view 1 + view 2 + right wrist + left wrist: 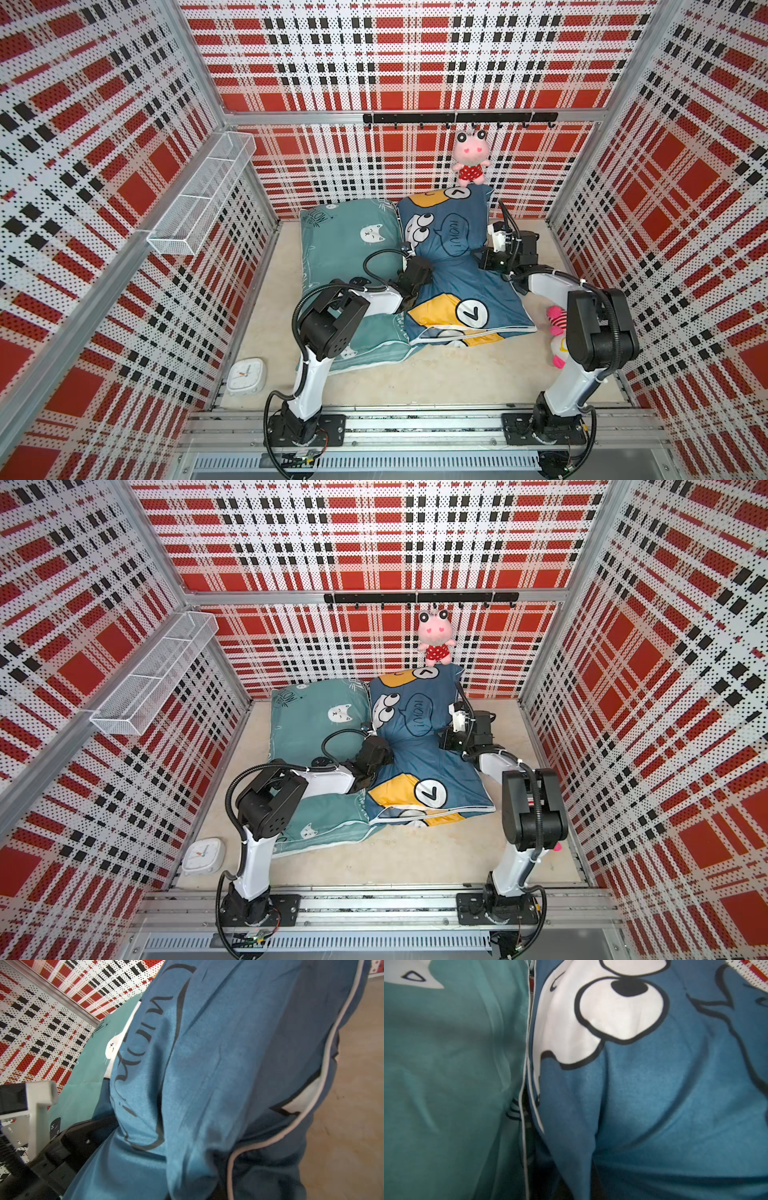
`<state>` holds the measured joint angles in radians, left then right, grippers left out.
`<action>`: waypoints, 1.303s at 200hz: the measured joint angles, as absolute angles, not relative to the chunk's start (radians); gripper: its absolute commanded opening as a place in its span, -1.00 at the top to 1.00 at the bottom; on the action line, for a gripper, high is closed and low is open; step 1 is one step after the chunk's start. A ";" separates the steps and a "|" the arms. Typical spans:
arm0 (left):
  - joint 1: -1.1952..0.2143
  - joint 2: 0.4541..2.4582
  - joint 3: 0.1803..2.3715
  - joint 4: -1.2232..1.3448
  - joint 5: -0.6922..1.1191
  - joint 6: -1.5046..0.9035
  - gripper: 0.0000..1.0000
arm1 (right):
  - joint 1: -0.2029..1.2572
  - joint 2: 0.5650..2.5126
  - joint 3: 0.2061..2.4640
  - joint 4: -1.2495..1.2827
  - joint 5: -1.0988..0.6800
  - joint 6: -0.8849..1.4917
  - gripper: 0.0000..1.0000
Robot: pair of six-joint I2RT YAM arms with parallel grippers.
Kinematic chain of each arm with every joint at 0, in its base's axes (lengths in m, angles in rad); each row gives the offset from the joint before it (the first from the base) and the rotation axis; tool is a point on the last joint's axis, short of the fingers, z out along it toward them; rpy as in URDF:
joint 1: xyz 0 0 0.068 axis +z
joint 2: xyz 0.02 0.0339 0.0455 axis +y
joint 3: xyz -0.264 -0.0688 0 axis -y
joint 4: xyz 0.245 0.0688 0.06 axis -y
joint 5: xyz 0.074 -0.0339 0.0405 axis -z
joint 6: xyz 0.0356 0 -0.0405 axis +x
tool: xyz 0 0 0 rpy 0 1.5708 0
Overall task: Zip up pillowcases
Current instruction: Place the pillowcase at the center of the board, then pick up the pillowcase from the center of the board.
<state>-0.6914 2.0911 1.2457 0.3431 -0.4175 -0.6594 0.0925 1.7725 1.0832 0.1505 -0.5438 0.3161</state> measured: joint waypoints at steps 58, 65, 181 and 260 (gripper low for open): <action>-0.630 2.077 1.206 0.381 -0.378 -0.698 1.00 | 0.117 1.753 1.112 0.051 -0.528 0.345 -0.66; -0.624 2.078 1.206 0.382 -0.370 -0.703 1.00 | 0.117 1.731 1.110 0.014 -0.521 0.339 -0.71; -0.630 2.018 1.113 0.501 -0.267 -0.689 -0.84 | 0.015 1.115 0.782 -0.464 -0.469 0.387 -0.99; -0.774 1.402 0.869 0.326 -0.277 -0.575 -0.85 | 0.491 0.975 0.759 -0.486 -0.353 0.542 -0.64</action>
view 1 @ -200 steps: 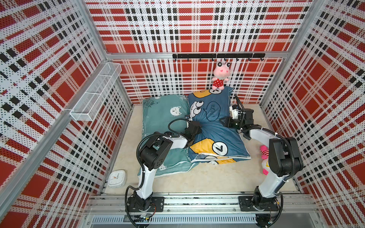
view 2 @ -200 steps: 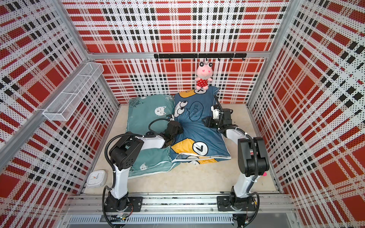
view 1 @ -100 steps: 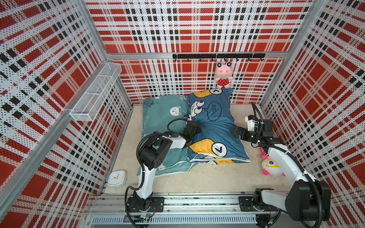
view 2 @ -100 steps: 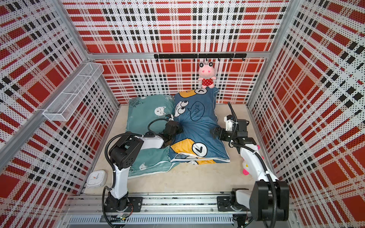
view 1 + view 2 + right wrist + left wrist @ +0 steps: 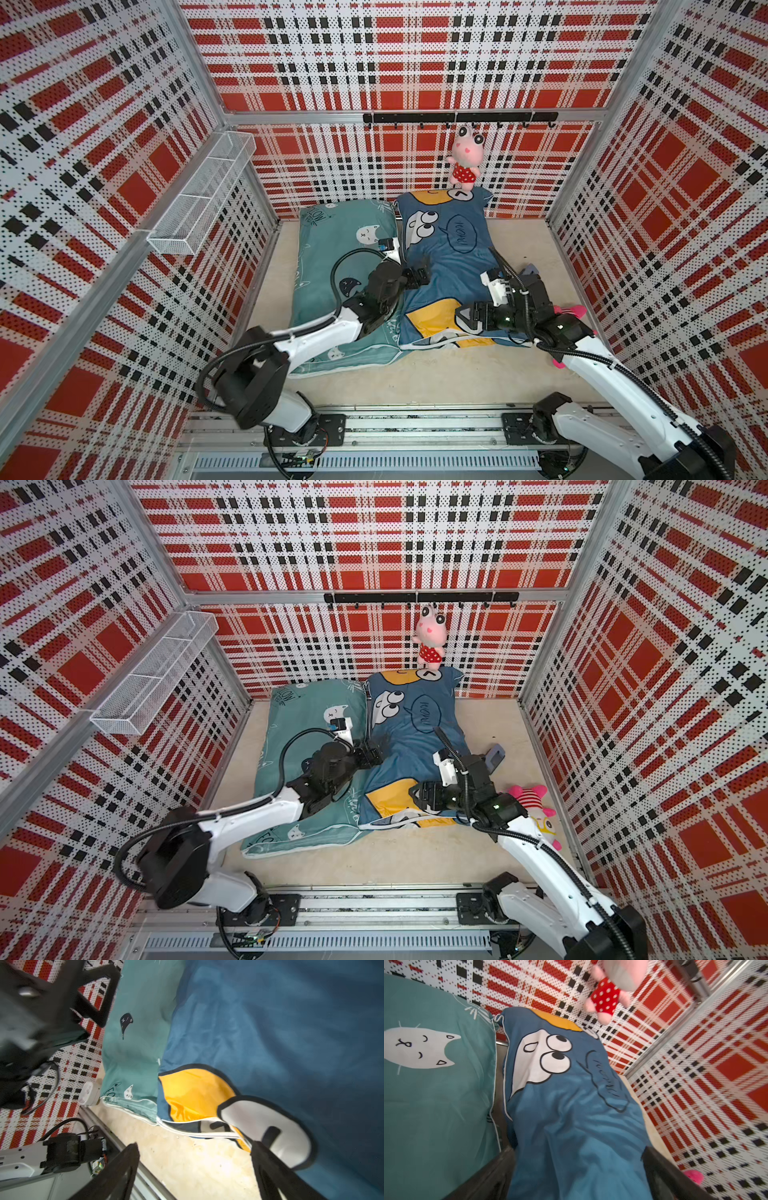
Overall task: Zip up pillowcases
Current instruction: Pick up the pillowcase from the center of the board.
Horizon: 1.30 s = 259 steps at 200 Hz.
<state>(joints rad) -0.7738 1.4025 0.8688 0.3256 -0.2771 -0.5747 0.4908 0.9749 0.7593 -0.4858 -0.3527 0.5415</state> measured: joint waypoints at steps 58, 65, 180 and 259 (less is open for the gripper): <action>-0.828 1.037 0.391 0.245 -0.108 -0.793 -0.07 | 0.743 1.244 0.768 -0.292 -0.360 0.653 0.14; -0.827 1.015 0.325 0.248 -0.094 -0.837 -0.04 | 0.746 1.262 0.768 -0.267 -0.360 0.659 0.19; -0.882 1.232 0.141 0.703 -0.002 -1.165 0.12 | 0.526 1.380 0.574 0.044 -0.410 0.717 0.49; -0.903 1.343 0.139 0.778 -0.034 -1.243 -0.16 | 0.508 1.380 0.542 0.114 -0.450 0.728 0.52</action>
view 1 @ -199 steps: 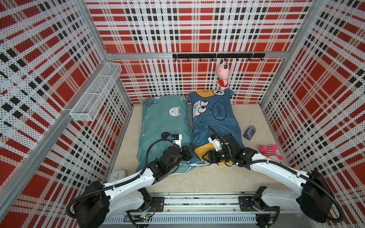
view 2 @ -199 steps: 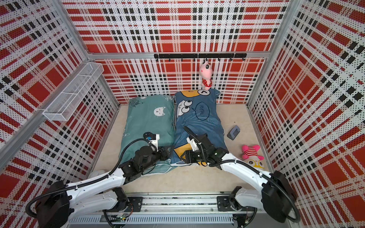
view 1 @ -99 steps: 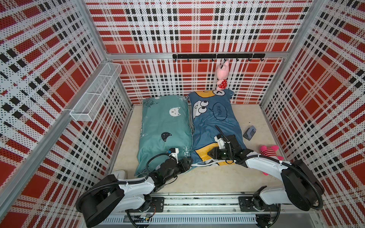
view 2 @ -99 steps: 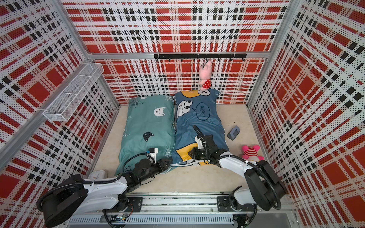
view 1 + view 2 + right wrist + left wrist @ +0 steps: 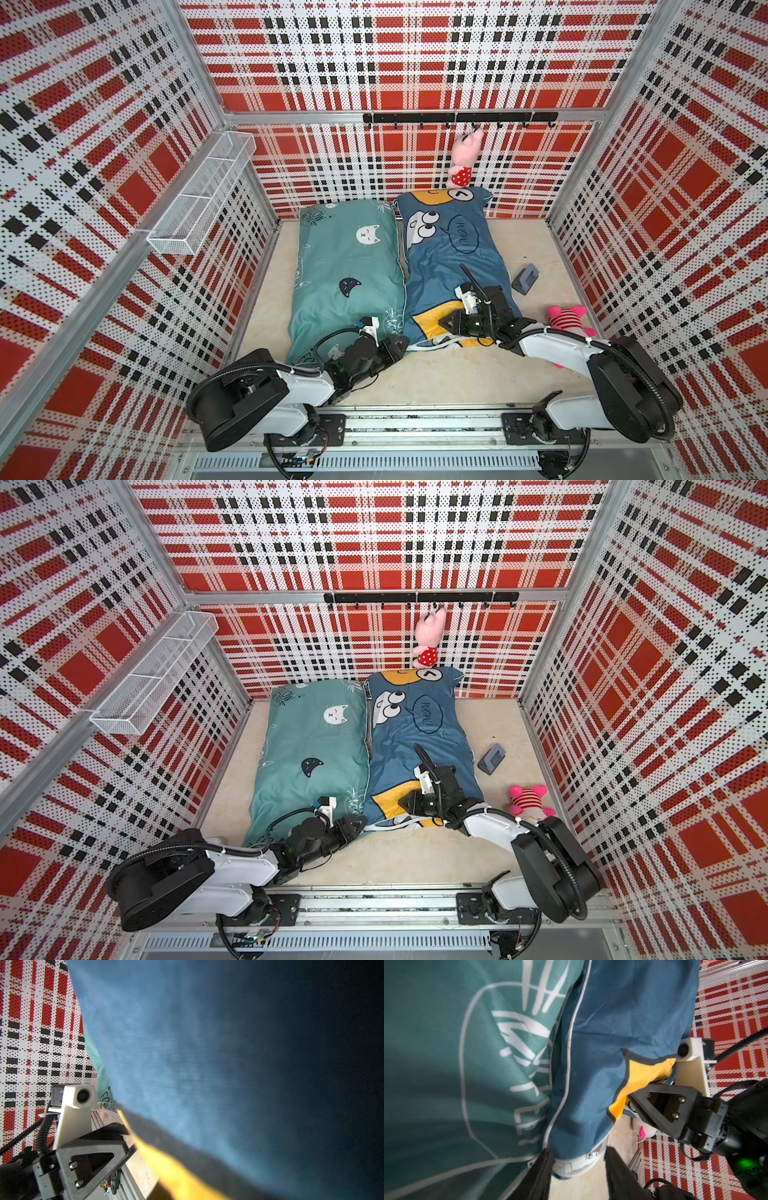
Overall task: Zip up pillowcases
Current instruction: Pick up the pillowcase from the center of the board.
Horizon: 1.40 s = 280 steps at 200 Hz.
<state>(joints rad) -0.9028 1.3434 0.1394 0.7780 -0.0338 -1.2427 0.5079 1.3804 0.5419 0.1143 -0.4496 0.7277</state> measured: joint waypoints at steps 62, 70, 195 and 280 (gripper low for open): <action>-0.930 1.350 0.159 0.765 -0.071 -1.262 -0.05 | 0.503 1.380 0.542 0.114 -0.455 0.727 0.52; -0.931 1.358 0.165 0.760 -0.075 -1.264 0.00 | 0.503 1.380 0.542 0.114 -0.455 0.727 0.52; -0.939 1.403 0.234 0.744 -0.080 -1.248 0.79 | 0.494 1.304 0.535 0.064 -0.484 0.722 0.20; -0.954 1.411 0.290 0.731 -0.078 -1.213 1.00 | 0.547 1.021 0.498 -0.052 -0.578 0.754 0.37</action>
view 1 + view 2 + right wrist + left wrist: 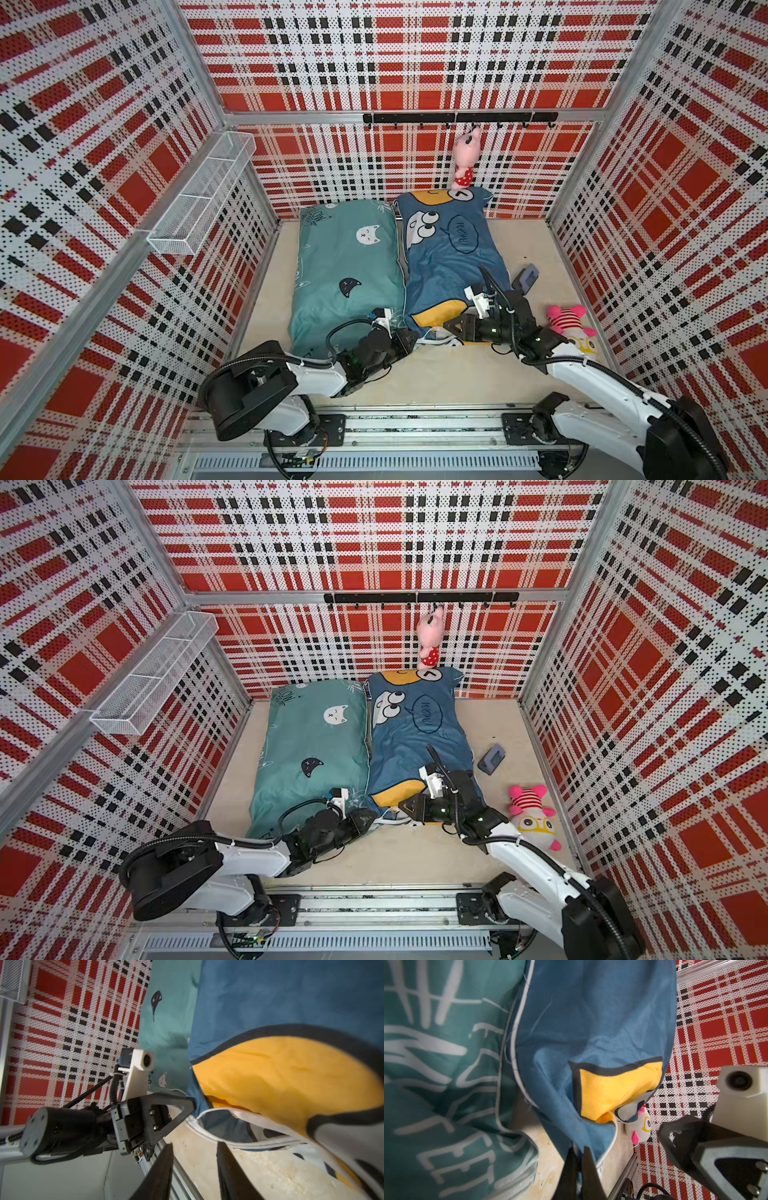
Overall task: Zip up pillowcases
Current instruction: Pick up the pillowcase from the center of the board, then zip the zipper on the pillowcase.
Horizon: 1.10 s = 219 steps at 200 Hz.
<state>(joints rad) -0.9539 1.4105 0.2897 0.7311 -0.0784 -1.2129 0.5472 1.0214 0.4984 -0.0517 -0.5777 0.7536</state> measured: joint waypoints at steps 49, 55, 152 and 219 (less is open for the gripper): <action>-0.960 1.401 0.291 0.723 -0.071 -1.160 1.00 | 0.612 1.143 0.437 0.120 -0.661 0.825 0.66; -0.960 1.398 0.291 0.722 -0.068 -1.156 1.00 | 0.614 1.157 0.433 0.142 -0.667 0.831 0.66; -0.960 1.368 0.298 0.691 -0.055 -1.114 1.00 | 0.618 1.282 0.417 0.345 -0.704 0.880 0.54; -0.960 1.368 0.298 0.686 -0.052 -1.113 1.00 | 0.629 1.329 0.417 0.388 -0.705 0.892 0.56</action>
<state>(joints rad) -0.9596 1.3678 0.2981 0.6865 -0.0521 -1.1133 0.6292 1.3293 0.4171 0.3882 -0.7048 0.8925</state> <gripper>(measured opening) 0.065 0.223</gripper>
